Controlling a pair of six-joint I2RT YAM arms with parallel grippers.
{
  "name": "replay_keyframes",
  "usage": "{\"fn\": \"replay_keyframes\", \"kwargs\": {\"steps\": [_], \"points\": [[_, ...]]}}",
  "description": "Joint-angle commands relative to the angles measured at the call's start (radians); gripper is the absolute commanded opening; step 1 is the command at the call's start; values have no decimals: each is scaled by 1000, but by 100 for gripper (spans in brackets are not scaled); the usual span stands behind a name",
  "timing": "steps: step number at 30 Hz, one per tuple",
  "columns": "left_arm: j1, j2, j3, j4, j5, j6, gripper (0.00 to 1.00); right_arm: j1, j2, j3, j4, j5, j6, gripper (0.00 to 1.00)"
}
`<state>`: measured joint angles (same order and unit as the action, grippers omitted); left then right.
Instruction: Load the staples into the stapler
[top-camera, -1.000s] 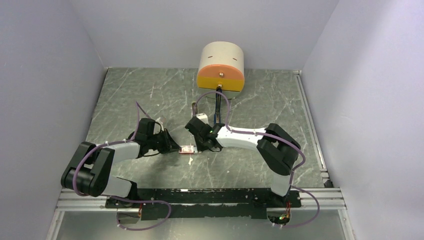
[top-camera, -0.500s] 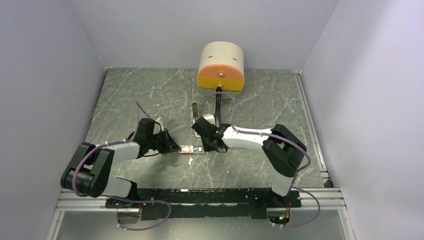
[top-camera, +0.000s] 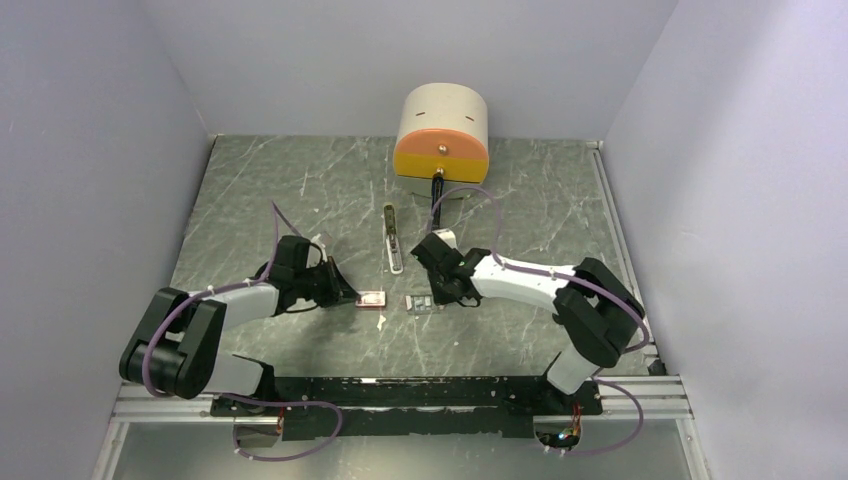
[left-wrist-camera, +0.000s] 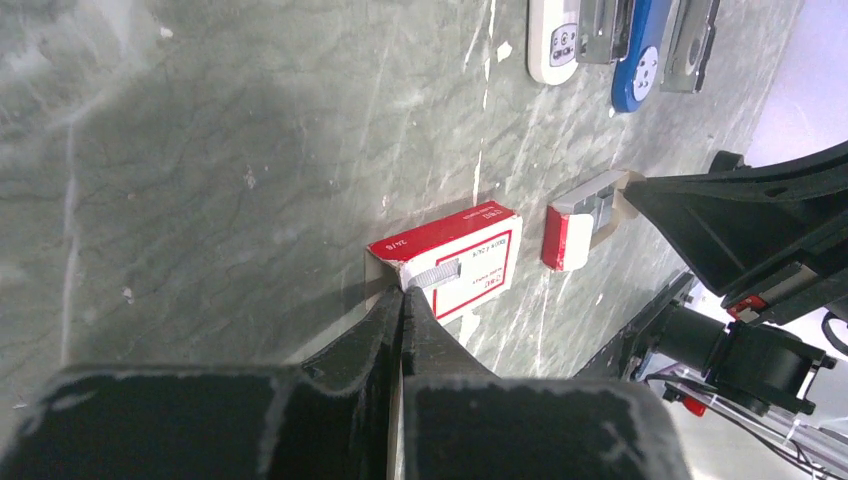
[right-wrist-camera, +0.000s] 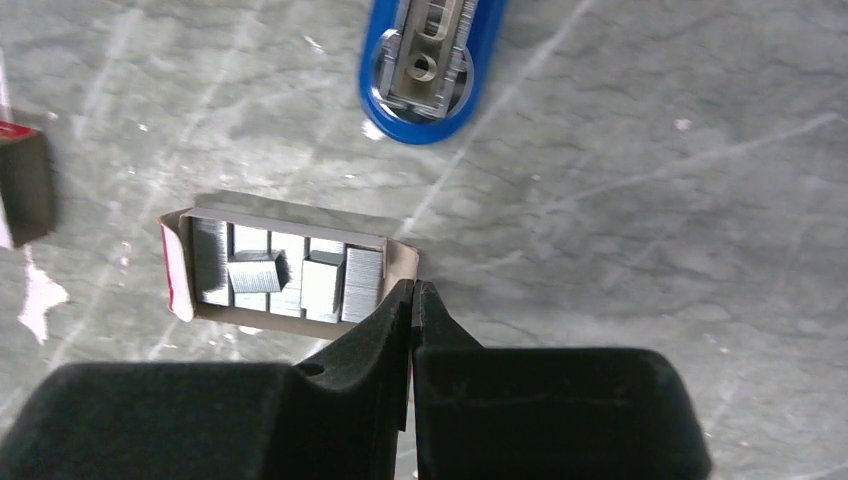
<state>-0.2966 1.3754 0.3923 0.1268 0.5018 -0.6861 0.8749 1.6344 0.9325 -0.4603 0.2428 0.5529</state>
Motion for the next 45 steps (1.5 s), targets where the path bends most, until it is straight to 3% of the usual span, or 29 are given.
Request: {"fn": "replay_keyframes", "kwargs": {"steps": [1, 5, 7, 14, 17, 22, 29, 33, 40, 45], "points": [[-4, -6, 33, -21, -31, 28, 7, -32, -61, -40, -23, 6, -50, 7], [-4, -10, 42, -31, -31, 27, 12, -71, -82, -71, -32, 4, -69, 7], [-4, -16, 50, -59, -51, 32, 19, -95, -94, -84, -33, 8, -77, 10], [-4, -37, 96, -179, -136, 47, 49, -111, -148, -63, -68, 1, -97, 44], [-4, -69, 112, -225, -181, 49, 58, -111, -185, -33, -80, -8, -91, 49], [-4, -150, 139, -310, -281, 51, 65, -99, -195, 27, -100, -27, -68, 45], [-4, -274, 212, -440, -350, 92, 83, -54, -131, 36, -108, -5, -12, 34], [-4, -312, 241, -478, -366, 105, 83, -48, -104, 29, -100, -8, -2, 32], [-4, -260, 235, -452, -313, 117, 80, -37, -55, 32, -85, -26, -7, 37], [-4, -240, 228, -434, -298, 119, 80, -34, -44, 30, -75, -34, -11, 25]]}}
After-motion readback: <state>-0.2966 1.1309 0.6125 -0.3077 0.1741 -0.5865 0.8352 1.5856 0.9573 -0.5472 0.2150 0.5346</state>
